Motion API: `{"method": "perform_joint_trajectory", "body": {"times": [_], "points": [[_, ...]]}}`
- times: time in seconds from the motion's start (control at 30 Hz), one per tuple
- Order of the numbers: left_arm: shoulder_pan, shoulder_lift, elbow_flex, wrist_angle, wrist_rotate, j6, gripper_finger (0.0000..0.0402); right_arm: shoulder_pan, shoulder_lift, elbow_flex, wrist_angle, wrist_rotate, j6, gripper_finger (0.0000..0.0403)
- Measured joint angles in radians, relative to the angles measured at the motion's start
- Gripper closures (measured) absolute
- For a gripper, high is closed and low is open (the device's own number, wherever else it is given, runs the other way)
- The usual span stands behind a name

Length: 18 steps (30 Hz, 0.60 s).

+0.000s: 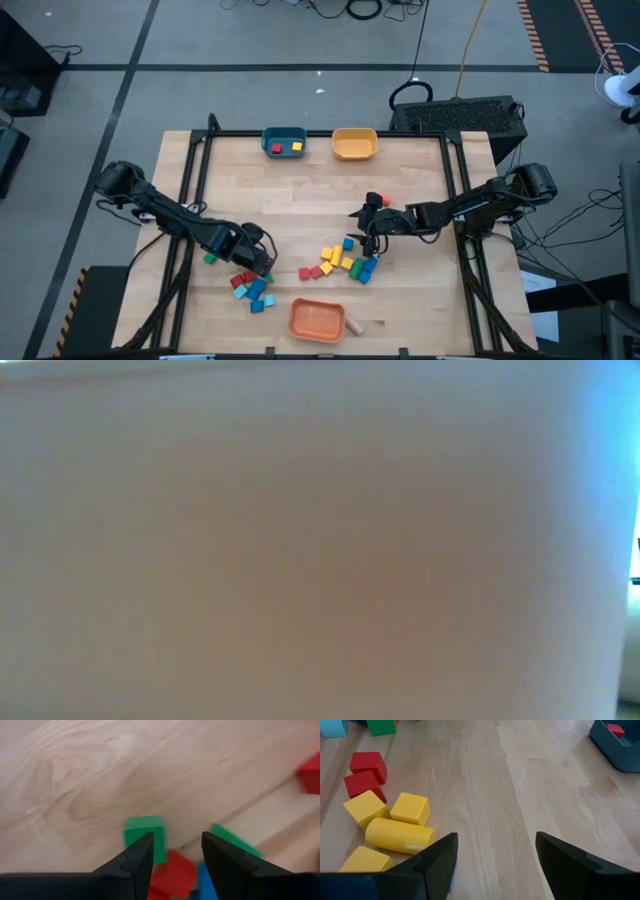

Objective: Sort blocks by size
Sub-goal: Put the green square block into the blue bin

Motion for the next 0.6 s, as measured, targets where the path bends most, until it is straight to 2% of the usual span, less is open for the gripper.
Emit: {"method": "perform_joint_trajectory", "body": {"times": [0.3,0.5,0.6], "points": [[0.000,-0.001,0.060,-0.148,-0.021,0.011,0.0226,0.000,0.000,0.000,-0.001,0.000,0.009,0.0149],[0.000,-0.001,0.057,-0.146,-0.021,0.032,0.0226,0.000,0.000,0.000,-0.001,-0.001,0.008,0.0149],[0.015,-0.001,0.057,-0.147,-0.031,0.096,0.0226,0.000,0.000,0.000,-0.002,-0.001,0.009,0.0149]]}}
